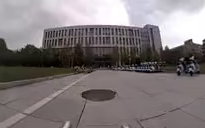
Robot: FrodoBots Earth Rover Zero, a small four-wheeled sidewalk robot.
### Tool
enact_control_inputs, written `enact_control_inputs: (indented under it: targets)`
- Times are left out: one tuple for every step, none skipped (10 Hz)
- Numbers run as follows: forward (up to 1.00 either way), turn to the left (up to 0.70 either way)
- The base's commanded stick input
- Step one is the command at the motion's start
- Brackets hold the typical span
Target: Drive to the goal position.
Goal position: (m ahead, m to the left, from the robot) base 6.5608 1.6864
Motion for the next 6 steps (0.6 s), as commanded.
enact_control_inputs:
  targets:
    - [0.7,0.0]
    - [0.7,0.0]
    - [0.7,0.0]
    - [0.7,-0.06]
    - [0.7,-0.27]
    - [0.7,0.0]
